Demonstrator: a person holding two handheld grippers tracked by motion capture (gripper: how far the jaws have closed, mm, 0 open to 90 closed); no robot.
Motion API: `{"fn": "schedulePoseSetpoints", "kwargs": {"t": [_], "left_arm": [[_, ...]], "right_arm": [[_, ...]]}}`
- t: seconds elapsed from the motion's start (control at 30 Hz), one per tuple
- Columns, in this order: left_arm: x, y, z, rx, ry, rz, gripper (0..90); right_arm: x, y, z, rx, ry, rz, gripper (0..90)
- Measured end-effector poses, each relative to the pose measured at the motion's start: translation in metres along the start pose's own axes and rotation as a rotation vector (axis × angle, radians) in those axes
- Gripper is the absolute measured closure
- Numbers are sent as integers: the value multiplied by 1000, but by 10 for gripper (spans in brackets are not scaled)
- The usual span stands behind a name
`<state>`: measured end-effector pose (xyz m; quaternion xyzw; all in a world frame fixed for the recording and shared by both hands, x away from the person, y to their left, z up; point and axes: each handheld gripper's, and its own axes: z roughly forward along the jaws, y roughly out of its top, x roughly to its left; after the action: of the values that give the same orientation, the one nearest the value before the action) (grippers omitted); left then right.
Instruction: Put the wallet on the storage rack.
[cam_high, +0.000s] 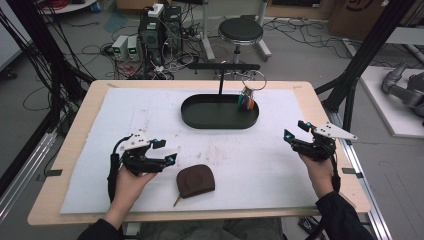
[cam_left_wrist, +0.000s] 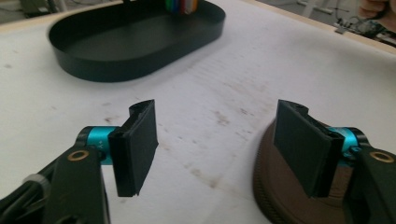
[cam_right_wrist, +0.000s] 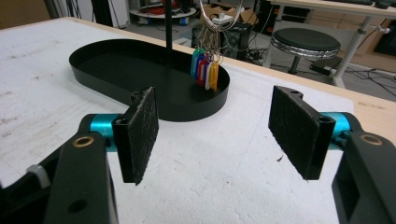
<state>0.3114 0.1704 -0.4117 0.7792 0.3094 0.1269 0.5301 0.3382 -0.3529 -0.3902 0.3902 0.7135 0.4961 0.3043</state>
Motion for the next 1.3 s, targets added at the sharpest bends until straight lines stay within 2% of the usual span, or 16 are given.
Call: {"fn": "schedulePoseSetpoints", "kwargs": {"t": [0.03,0.07,0.1,0.17,0.37,0.47,0.6,0.87,0.9,0.97,1.03,1.07,1.2,1.3], "left_arm": [[-3,-1,1,10,-12,-12,331],[-8,-4,3,45,-30,-33,347],[-8,-4,3,45,-30,-33,347],[-12,-9,6,83,-33,-48,351],[-15,-21,12,159,-72,-125,397],[-16,-24,13,169,-72,-133,399],[-16,-25,13,177,-67,-166,415],[-19,-31,19,219,-96,-212,489],[-18,-31,20,221,-107,-215,538],[-17,-31,20,225,-125,-224,559],[-18,-32,20,222,-152,-230,643],[-19,-32,20,220,-153,-229,683],[-18,-32,20,215,-156,-238,697],[-20,-31,19,181,-159,-209,784]], "right_arm": [[0,0,0,0,4,1,334],[1,0,0,4,5,4,332],[1,0,1,4,4,-4,332],[2,0,1,6,3,-8,333],[6,0,4,20,-1,-26,337],[8,0,5,18,-3,-38,338],[10,0,6,24,0,-49,339],[11,0,6,25,6,-60,343],[12,0,7,30,10,-65,346],[12,0,8,34,11,-69,347],[14,0,9,38,17,-77,351],[15,0,9,41,21,-81,355],[15,0,9,37,26,-82,358],[14,0,9,35,27,-82,363]]}}
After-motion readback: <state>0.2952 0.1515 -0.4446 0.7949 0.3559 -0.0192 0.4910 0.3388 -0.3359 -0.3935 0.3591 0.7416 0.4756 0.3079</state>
